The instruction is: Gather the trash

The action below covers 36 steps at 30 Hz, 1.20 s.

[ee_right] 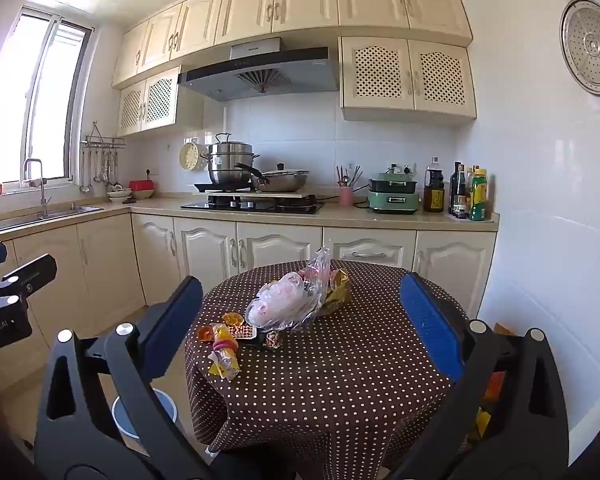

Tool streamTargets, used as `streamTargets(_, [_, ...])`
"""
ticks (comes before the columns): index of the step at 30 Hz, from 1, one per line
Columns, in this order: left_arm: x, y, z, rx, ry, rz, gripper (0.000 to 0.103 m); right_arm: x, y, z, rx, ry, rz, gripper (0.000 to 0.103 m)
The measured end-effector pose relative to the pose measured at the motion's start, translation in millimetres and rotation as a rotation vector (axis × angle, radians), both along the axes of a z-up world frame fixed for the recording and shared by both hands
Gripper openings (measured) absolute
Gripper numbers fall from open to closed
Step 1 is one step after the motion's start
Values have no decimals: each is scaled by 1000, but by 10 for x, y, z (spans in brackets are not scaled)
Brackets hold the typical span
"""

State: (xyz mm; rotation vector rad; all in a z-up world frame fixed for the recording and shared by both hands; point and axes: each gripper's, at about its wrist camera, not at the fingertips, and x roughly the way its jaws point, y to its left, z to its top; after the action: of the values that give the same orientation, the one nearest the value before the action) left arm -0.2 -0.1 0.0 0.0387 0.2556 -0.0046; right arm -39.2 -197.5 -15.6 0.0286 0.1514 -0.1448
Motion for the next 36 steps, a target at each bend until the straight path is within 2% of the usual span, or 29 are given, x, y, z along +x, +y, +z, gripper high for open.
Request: streamTargets(36, [11, 10, -44, 3, 10, -7, 95, 12, 3, -77, -9, 6, 1, 97])
